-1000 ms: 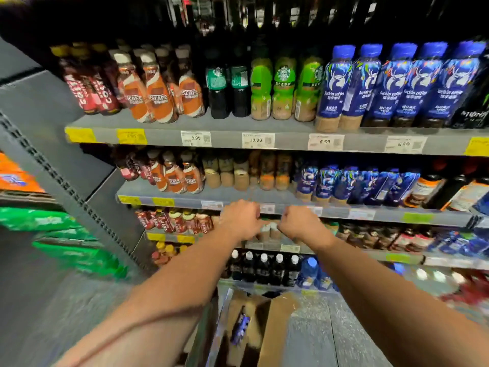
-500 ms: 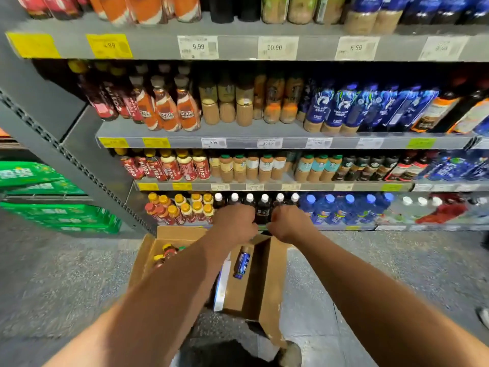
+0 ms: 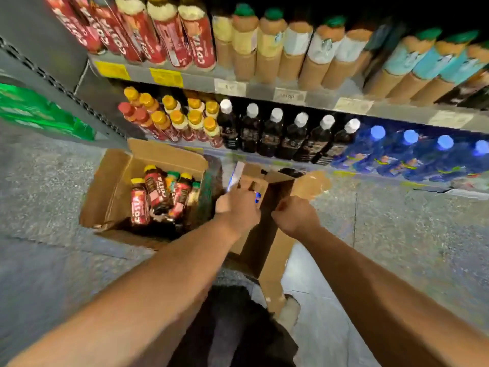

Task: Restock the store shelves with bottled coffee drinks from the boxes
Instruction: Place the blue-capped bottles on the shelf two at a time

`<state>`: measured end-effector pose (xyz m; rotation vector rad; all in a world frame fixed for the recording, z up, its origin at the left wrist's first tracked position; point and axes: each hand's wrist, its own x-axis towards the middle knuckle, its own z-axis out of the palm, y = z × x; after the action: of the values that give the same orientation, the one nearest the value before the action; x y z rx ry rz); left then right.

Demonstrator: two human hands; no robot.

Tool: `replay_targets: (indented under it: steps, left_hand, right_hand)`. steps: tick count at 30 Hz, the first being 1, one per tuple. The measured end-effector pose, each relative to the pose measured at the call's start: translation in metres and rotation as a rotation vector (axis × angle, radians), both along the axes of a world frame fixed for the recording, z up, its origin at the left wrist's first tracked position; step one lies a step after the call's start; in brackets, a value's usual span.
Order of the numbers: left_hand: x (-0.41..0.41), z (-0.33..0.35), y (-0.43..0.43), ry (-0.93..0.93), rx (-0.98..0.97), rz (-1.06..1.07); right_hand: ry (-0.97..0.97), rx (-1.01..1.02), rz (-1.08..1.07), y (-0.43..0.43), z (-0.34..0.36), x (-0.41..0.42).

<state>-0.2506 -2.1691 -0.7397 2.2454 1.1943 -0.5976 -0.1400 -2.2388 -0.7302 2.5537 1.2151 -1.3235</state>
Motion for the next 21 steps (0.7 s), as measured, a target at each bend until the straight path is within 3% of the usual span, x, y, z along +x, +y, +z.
replay_targets:
  steps: [7, 12, 17, 21]
  left_hand:
    - [0.003, -0.207, -0.015, -0.013, -0.079, 0.161]
    - [0.005, -0.345, -0.007, 0.017, -0.206, 0.519]
    - [0.006, -0.417, -0.003, 0.001, -0.359, 0.702]
    - [0.007, -0.429, 0.000, -0.058, -0.347, 0.796]
  right_hand:
    - [0.088, -0.017, -0.326, 0.008, -0.187, -0.019]
    - [0.139, -0.045, -0.528, 0.019, -0.305, -0.022]
    - [0.203, -0.035, -0.647, 0.021, -0.364, -0.022]
    - [0.252, -0.050, -0.717, 0.017, -0.375, -0.019]
